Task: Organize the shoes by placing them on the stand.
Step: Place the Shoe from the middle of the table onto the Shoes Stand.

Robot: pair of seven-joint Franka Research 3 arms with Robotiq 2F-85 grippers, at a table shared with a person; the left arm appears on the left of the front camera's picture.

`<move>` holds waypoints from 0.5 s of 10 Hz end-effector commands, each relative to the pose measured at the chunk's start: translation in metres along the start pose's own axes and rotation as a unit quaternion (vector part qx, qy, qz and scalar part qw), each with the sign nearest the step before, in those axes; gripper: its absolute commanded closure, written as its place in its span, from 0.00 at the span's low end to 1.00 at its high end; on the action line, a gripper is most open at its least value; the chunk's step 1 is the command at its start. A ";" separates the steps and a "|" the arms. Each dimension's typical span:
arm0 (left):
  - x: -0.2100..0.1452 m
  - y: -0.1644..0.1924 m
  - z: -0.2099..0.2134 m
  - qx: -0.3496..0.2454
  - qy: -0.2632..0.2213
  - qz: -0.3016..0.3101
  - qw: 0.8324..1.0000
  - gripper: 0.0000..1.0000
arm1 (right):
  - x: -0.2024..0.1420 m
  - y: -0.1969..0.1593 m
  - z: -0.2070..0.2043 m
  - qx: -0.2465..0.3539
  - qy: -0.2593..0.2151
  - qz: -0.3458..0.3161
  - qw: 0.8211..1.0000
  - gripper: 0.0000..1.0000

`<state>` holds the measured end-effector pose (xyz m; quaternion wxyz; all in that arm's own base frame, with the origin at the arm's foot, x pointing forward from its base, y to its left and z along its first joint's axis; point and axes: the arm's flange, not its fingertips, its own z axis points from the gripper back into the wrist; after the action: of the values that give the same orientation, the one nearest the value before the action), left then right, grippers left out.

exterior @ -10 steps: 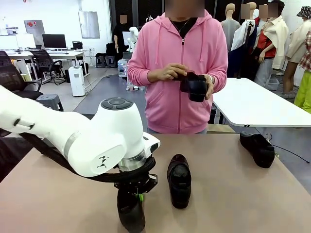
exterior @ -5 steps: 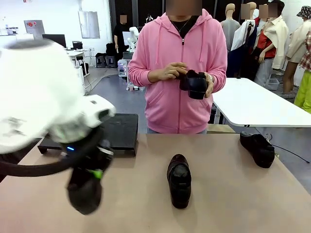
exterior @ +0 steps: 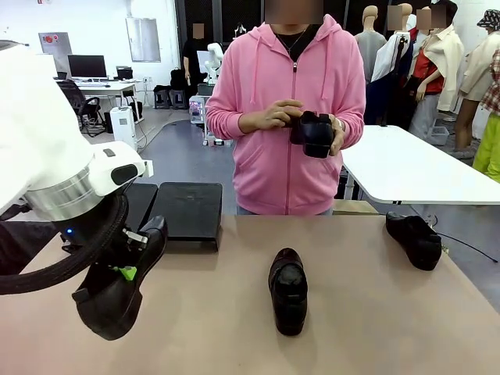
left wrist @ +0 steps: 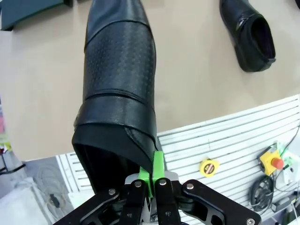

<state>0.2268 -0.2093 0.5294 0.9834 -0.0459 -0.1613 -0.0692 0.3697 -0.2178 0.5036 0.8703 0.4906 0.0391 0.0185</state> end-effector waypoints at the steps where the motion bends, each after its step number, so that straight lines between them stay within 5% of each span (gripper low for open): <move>1: 0.004 -0.001 0.002 -0.002 -0.008 0.005 1.000 1.00 | 0.001 0.005 0.003 0.007 -0.004 -0.008 1.000 0.00; 3: 0.024 0.004 -0.001 -0.012 -0.004 -0.003 1.000 1.00 | 0.001 0.005 0.003 0.007 -0.004 -0.008 1.000 0.00; 5: 0.110 0.007 -0.002 -0.012 -0.038 -0.037 0.999 1.00 | 0.001 0.005 0.003 0.007 -0.004 -0.008 1.000 0.00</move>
<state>0.2819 -0.2074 0.5431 0.9789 -0.0487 -0.1843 -0.0737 0.3696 -0.2180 0.5038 0.8703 0.4906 0.0389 0.0185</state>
